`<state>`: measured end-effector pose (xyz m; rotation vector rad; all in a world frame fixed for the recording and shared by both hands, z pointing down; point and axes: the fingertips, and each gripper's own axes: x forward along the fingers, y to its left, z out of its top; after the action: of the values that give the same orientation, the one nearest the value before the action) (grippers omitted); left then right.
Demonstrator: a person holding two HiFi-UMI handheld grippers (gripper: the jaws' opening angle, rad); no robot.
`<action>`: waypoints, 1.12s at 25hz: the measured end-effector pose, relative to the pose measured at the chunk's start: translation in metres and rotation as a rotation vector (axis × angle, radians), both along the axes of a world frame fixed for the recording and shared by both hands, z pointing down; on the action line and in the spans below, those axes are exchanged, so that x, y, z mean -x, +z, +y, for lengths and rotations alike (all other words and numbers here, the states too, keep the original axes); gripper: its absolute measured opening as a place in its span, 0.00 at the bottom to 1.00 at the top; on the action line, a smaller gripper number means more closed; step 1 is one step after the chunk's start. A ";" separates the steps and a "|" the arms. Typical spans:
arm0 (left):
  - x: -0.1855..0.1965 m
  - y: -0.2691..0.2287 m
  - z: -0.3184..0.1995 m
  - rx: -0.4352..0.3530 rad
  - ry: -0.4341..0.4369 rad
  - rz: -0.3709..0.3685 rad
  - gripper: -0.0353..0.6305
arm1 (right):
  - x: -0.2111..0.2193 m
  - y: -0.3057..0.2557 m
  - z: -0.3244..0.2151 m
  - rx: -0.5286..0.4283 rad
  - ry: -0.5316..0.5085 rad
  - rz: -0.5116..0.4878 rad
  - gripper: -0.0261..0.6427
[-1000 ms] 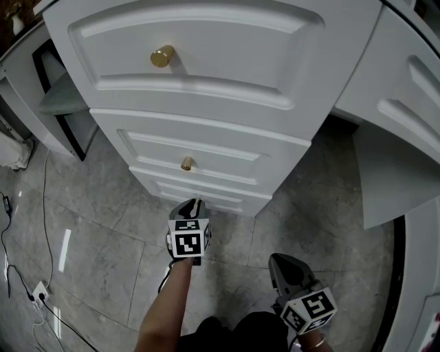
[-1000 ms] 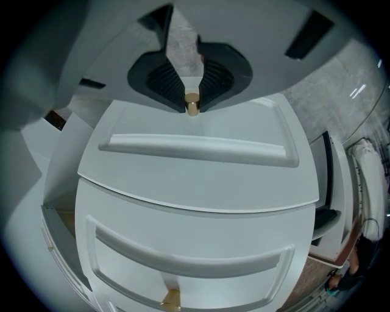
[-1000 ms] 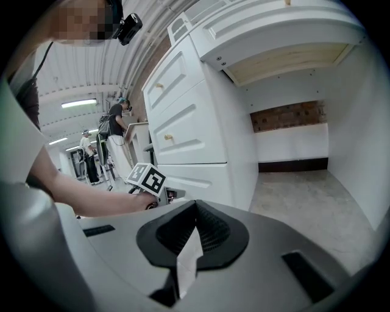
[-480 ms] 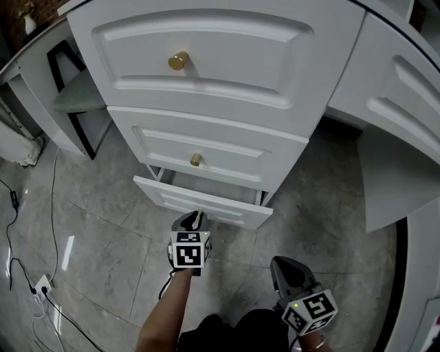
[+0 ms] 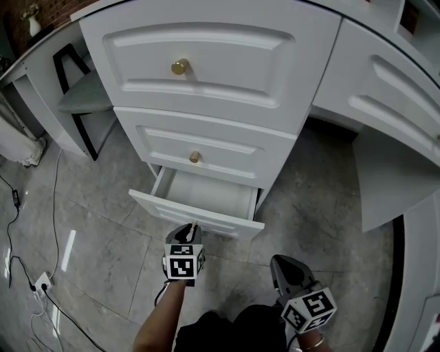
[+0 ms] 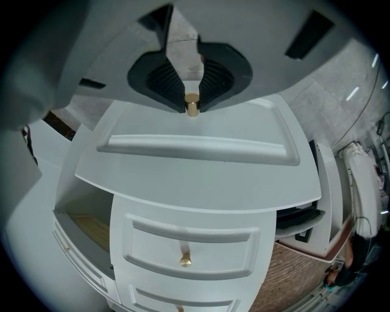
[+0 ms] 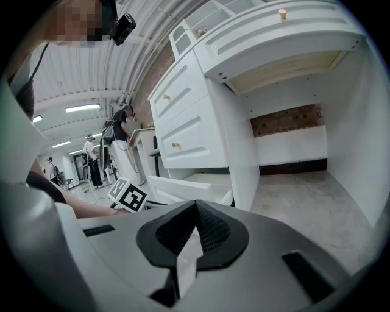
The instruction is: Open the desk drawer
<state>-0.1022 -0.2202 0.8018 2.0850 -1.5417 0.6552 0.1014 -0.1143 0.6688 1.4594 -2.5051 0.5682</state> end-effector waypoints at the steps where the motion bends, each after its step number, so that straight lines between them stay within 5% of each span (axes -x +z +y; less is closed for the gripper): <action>1: 0.001 0.000 0.005 0.003 -0.001 -0.001 0.17 | -0.001 -0.001 0.001 -0.002 0.002 -0.001 0.05; 28: 0.015 0.001 0.069 0.042 -0.039 0.021 0.17 | -0.004 -0.016 0.027 -0.033 -0.008 0.001 0.05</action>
<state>-0.1168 -0.1509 0.8030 2.0203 -1.5401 0.6440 0.1050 -0.0870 0.6525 1.4593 -2.5307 0.5275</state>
